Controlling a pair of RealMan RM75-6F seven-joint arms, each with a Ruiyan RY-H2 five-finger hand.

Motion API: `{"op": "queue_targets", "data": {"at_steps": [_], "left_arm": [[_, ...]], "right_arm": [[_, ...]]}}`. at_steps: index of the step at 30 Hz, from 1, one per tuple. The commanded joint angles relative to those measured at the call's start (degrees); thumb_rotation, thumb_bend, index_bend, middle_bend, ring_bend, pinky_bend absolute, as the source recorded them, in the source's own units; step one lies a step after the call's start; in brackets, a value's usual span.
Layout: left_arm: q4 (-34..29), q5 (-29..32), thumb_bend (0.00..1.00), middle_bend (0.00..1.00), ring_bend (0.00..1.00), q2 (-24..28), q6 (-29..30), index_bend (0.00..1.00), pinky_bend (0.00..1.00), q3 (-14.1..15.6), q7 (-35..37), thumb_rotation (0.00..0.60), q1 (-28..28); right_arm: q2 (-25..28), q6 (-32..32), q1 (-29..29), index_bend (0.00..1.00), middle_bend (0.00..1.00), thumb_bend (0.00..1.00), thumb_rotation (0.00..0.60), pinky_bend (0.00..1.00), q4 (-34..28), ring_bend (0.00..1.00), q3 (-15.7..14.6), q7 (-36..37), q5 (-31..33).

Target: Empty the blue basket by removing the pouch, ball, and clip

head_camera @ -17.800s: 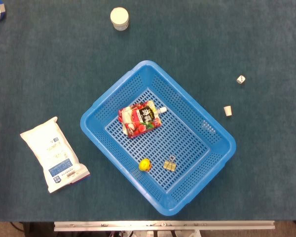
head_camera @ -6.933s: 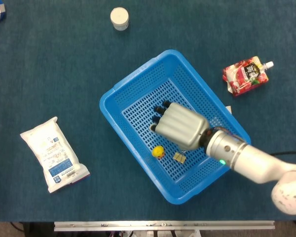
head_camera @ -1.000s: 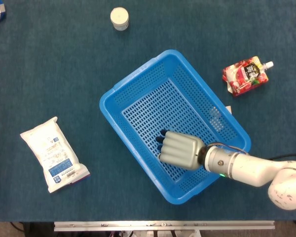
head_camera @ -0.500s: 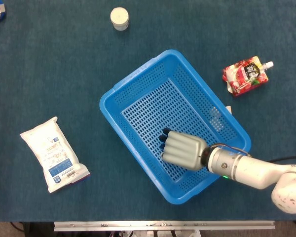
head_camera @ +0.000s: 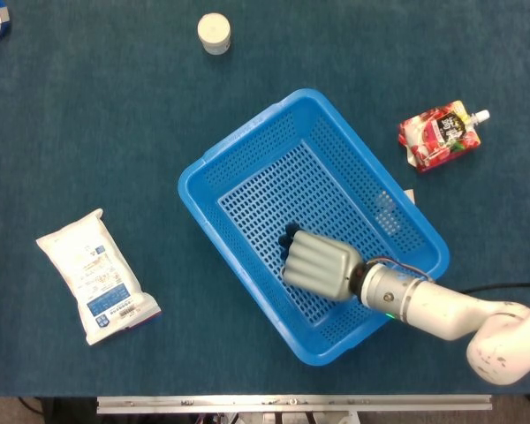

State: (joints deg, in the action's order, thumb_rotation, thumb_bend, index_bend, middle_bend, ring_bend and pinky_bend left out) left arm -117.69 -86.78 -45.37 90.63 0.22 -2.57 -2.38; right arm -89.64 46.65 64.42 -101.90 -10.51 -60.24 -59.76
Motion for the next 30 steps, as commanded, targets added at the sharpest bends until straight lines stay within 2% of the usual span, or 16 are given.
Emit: {"op": "queue_targets", "data": {"at_steps": [1,10,14,21,30], "left_arm": [[0.1,0.2,0.00,0.00,0.00,0.0,0.0,0.06,0.00,-0.1,0.1,0.600,0.0],[0.4,0.7,0.00,0.00,0.00,-0.1,-0.7,0.06,0.00,-0.4,0.1,0.600,0.4],[0.4,0.9,0.00,0.00,0.00,0.0,-0.6,0.06,0.00,-0.5,0.3,0.600,0.4],[0.8,1.2,0.00,0.00,0.00,0.1,-1.0,0.06,0.00,-0.5,1.1,0.600,0.5],[0.9,1.0,0.00,0.00,0.00,0.8,-1.8,0.06,0.00,-0.6,2.0,0.600,1.1]], "right_arm": [[-0.6,0.7,0.0,0.49,0.45,0.23,0.600,0.28,0.6,0.25,0.3,-0.9,1.1],[-3.1,3.8,-0.1,0.49,0.45,0.23,0.600,0.28,3.5,0.26,3.1,-2.2,4.5],[-2.5,3.8,0.3,0.49,0.45,0.23,0.600,0.28,3.0,0.26,4.3,-1.8,6.1],[0.4,3.9,0.7,0.49,0.45,0.22,0.600,0.28,-1.3,0.26,3.2,-2.2,7.0],[-2.3,5.3,1.1,0.49,0.45,0.21,0.600,0.28,0.3,0.26,2.0,-5.5,9.4]]}}
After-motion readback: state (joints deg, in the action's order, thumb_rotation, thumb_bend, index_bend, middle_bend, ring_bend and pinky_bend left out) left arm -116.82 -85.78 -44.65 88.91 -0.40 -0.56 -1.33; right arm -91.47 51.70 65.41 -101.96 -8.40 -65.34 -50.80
